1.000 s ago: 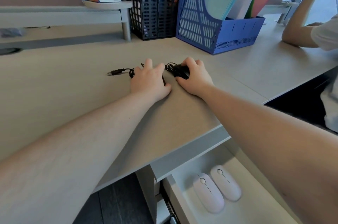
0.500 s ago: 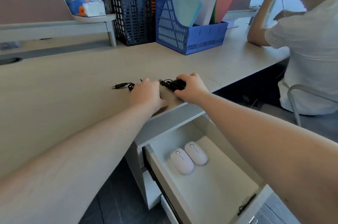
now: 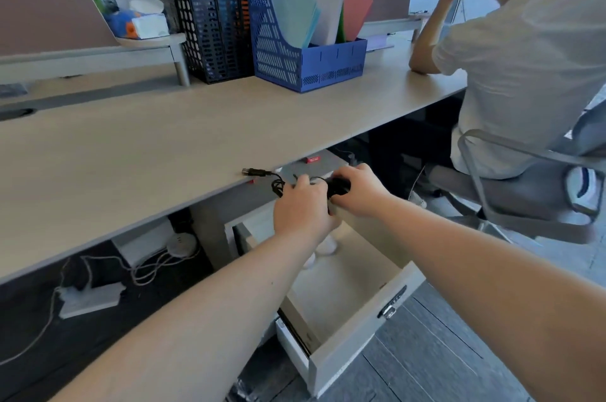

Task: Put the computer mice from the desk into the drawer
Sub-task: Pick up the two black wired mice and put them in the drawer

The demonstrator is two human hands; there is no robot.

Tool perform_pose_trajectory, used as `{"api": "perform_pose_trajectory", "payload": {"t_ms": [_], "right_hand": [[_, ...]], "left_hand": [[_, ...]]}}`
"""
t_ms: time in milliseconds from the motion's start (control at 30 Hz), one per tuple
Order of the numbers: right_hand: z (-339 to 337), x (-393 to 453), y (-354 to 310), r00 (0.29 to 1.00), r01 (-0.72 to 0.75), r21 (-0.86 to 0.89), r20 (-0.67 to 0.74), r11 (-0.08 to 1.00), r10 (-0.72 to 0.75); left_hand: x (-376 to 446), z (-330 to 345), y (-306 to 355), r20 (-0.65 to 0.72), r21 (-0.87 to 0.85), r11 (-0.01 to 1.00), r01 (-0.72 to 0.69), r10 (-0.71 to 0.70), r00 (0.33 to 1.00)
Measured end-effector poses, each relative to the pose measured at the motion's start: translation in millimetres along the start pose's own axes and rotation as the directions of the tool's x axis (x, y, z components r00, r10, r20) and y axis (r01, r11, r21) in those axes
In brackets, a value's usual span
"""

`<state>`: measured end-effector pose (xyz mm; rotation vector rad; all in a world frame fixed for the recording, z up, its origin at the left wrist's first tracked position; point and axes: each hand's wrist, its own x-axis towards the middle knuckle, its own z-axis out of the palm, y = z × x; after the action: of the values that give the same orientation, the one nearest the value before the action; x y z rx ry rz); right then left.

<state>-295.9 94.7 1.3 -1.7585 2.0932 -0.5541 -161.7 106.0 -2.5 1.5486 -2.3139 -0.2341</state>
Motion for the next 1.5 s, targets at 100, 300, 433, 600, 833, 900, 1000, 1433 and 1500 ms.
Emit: {"api": "perform_pose_trajectory", "payload": {"t_ms": [100, 300, 433, 600, 833, 900, 1000, 1433, 1500], "right_hand": [[13, -12, 15, 0.997, -0.032, -0.031, 0.064, 0.999, 0.034], [42, -21, 40, 0.972, -0.061, -0.109, 0.221, 0.992, 0.084], [59, -19, 50, 0.948, -0.092, -0.109, 0.295, 0.990, 0.120], [74, -17, 62, 0.918, -0.108, -0.160, 0.362, 0.981, 0.160], [89, -18, 75, 0.880, -0.099, -0.233, 0.434, 0.967, 0.194], [92, -16, 76, 0.873, -0.081, -0.264, 0.446, 0.961, 0.196], [97, -14, 79, 0.870, -0.049, -0.318, 0.452, 0.947, 0.197], [105, -7, 87, 0.839, 0.033, -0.448, 0.499, 0.894, 0.219], [106, -8, 86, 0.846, 0.039, -0.454, 0.490, 0.890, 0.212]], "left_hand": [[-12, 19, 3, 0.058, -0.012, 0.999, 0.038, -0.038, 0.998], [-32, 62, -4, 0.190, -0.011, 0.995, 0.101, -0.097, 0.977], [-37, 85, -8, 0.246, 0.016, 0.992, 0.125, -0.125, 0.961], [-43, 105, -8, 0.304, 0.019, 0.987, 0.159, -0.157, 0.939], [-48, 127, -4, 0.345, 0.050, 0.985, 0.166, -0.173, 0.923], [-49, 132, -3, 0.351, 0.048, 0.982, 0.185, -0.190, 0.917], [-48, 136, -4, 0.373, 0.038, 0.977, 0.212, -0.211, 0.903], [-37, 137, -8, 0.485, -0.006, 0.966, 0.260, -0.224, 0.845], [-36, 137, -9, 0.480, -0.006, 0.970, 0.244, -0.211, 0.851]]}}
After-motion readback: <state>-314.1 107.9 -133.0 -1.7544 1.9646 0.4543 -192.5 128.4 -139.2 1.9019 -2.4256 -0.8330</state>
